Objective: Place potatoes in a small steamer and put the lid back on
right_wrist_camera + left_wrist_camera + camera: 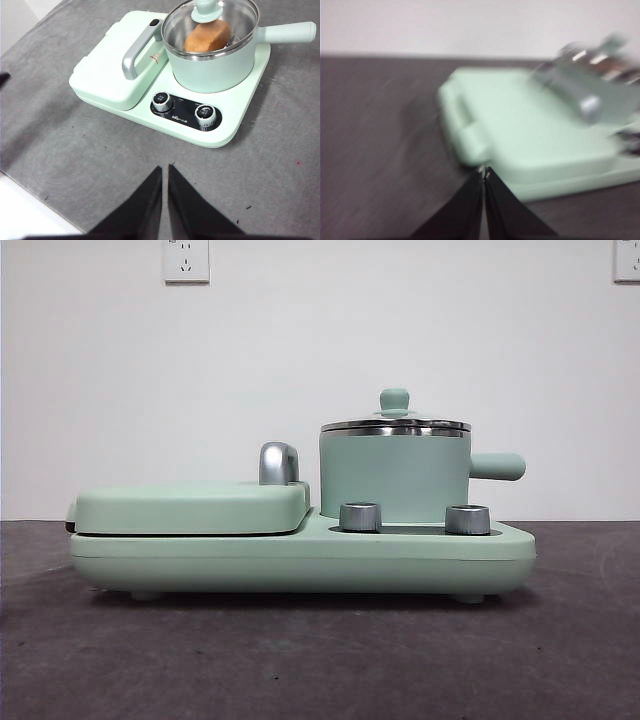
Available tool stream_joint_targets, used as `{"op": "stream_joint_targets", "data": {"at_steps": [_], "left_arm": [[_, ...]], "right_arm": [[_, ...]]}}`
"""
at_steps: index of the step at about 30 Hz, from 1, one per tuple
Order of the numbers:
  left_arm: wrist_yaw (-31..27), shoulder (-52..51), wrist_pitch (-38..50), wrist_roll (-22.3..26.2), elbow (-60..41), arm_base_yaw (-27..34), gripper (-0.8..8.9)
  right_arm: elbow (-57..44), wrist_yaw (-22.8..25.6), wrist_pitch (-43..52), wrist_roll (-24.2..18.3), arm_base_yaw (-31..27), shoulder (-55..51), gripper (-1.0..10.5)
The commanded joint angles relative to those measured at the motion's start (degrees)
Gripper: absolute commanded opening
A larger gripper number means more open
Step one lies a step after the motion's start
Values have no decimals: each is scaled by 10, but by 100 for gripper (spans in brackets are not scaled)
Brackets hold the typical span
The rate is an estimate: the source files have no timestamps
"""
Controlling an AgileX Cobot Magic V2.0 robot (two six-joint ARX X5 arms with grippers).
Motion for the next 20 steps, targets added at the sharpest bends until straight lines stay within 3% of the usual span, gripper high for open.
{"op": "stream_joint_targets", "data": {"at_steps": [1,10,20], "left_arm": [[-5,-32,9,4,-28,25,6],[-60,-61,17,4,-83,53,6],[-61,-61,31,3,-88,52,6]], "right_arm": [[5,0,6,4,3,2,17],[5,0,6,4,3,1,17],[5,0,6,4,3,1,17]]}}
